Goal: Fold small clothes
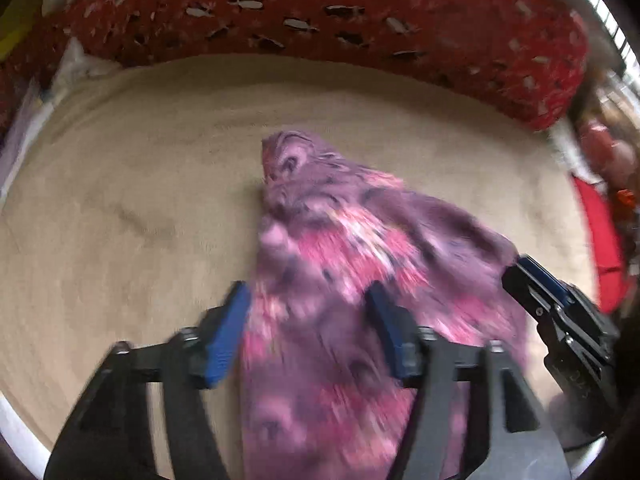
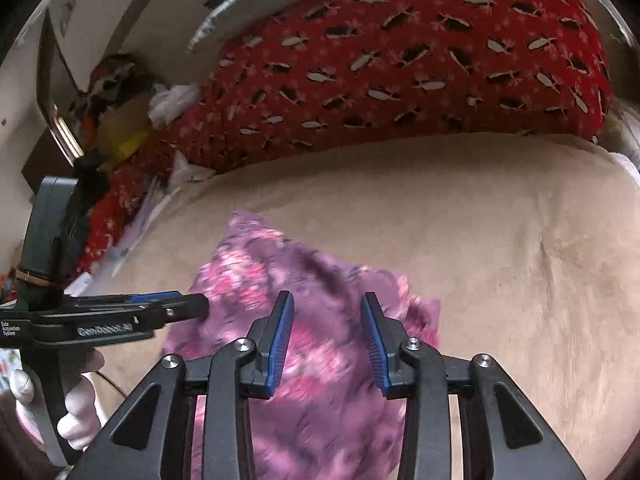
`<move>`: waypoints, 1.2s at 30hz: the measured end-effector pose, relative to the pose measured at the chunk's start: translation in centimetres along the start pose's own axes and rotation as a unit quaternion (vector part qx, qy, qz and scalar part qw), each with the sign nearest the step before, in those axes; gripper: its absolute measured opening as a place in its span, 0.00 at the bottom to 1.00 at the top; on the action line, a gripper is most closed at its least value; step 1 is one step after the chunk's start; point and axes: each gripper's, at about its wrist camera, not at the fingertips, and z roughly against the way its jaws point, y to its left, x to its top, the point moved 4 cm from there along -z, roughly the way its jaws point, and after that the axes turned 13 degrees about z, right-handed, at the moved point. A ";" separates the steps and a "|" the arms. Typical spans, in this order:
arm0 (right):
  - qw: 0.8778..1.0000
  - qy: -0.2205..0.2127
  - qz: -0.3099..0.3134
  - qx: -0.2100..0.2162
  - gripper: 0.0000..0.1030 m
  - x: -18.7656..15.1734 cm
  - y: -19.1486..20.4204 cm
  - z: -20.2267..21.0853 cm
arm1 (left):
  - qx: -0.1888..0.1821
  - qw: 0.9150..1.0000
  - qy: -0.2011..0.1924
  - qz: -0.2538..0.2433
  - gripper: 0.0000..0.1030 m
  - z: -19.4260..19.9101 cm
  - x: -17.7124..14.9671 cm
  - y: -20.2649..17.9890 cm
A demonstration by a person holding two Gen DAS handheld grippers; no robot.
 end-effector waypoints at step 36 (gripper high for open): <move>0.994 0.092 -0.053 -0.020 1.00 -13.5 2.8 4.9 | -0.021 0.996 0.038 0.081 1.00 1.7 -11.8 9.0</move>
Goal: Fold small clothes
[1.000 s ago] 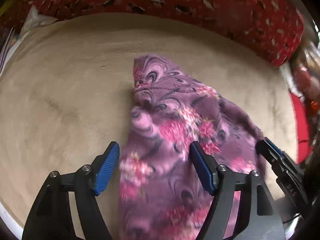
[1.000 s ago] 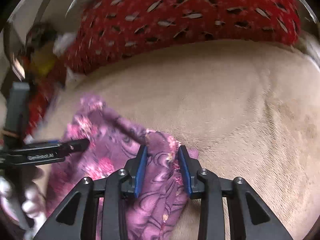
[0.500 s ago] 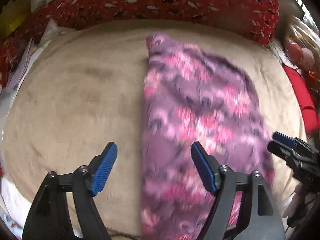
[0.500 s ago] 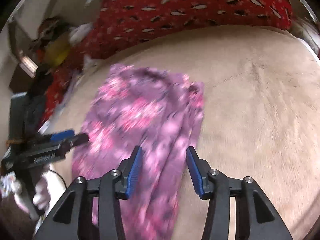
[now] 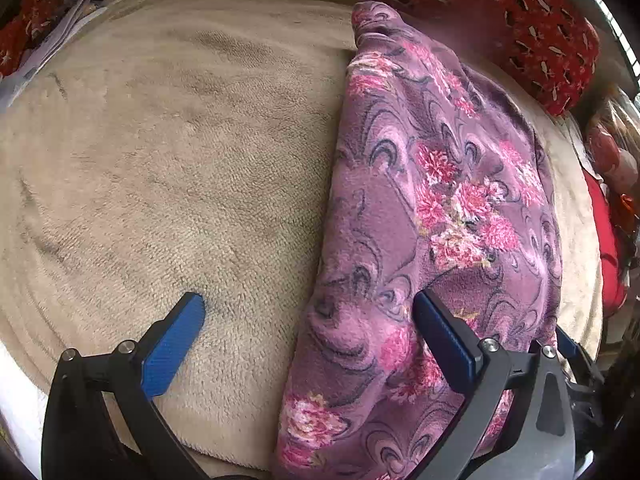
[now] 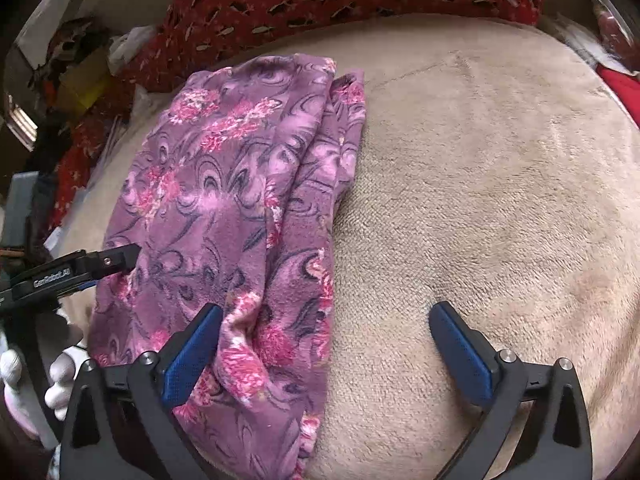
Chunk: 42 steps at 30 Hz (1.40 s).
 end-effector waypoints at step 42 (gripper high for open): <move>0.979 -0.084 0.062 -0.177 1.00 -3.4 4.4 13.3 | 0.043 0.987 -0.113 -0.102 1.00 10.0 -8.4 2.3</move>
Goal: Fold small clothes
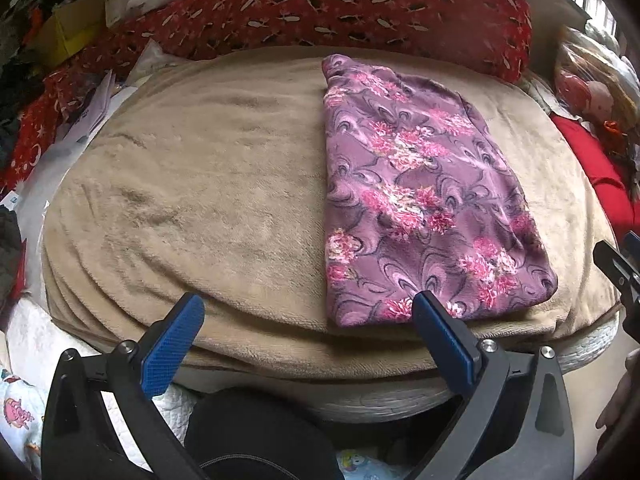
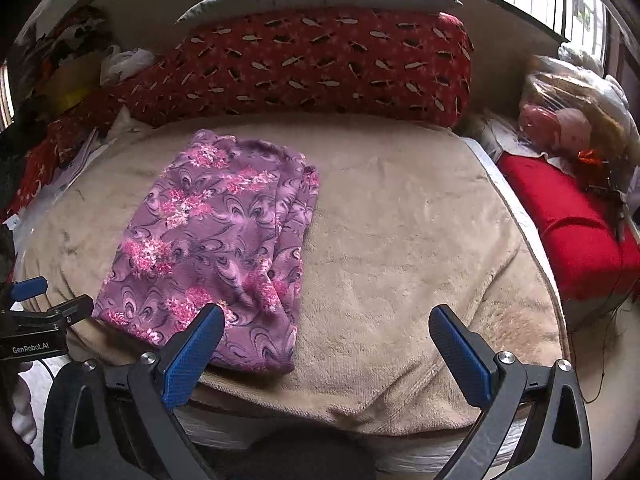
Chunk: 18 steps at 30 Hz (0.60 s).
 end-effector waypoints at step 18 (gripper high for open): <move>0.980 0.017 -0.081 0.179 0.81 1.7 -0.3 -6.5 | -0.012 0.996 0.056 0.074 1.00 -3.8 4.5 1.2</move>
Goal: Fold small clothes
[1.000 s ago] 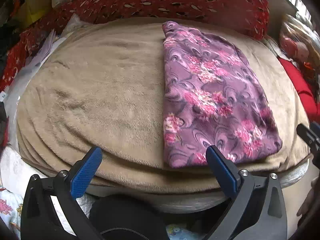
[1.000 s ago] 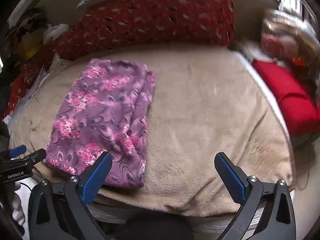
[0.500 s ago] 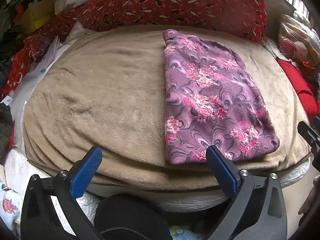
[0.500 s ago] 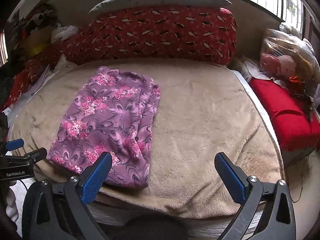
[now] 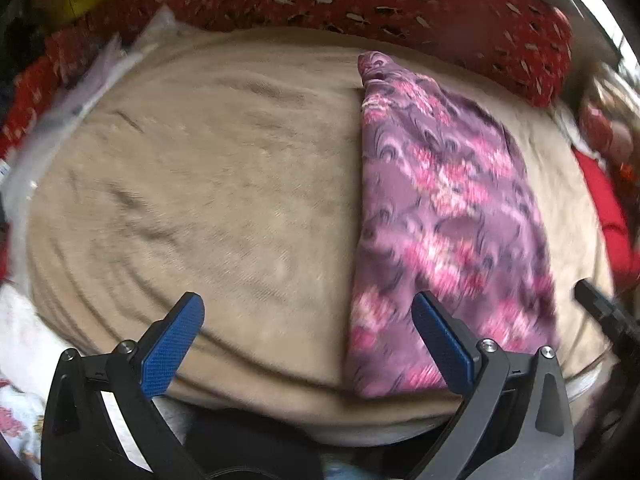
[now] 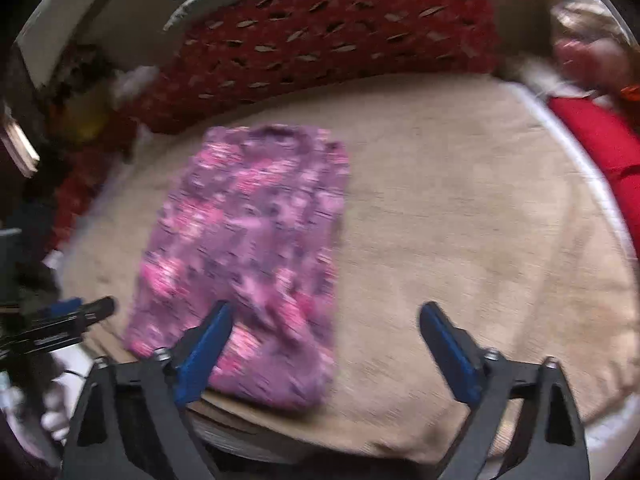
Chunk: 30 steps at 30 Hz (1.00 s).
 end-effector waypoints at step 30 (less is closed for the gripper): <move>0.991 0.018 -0.109 0.074 0.09 8.9 -7.0 -12.3 | -0.031 0.996 0.075 0.039 1.00 -11.0 10.6 -5.7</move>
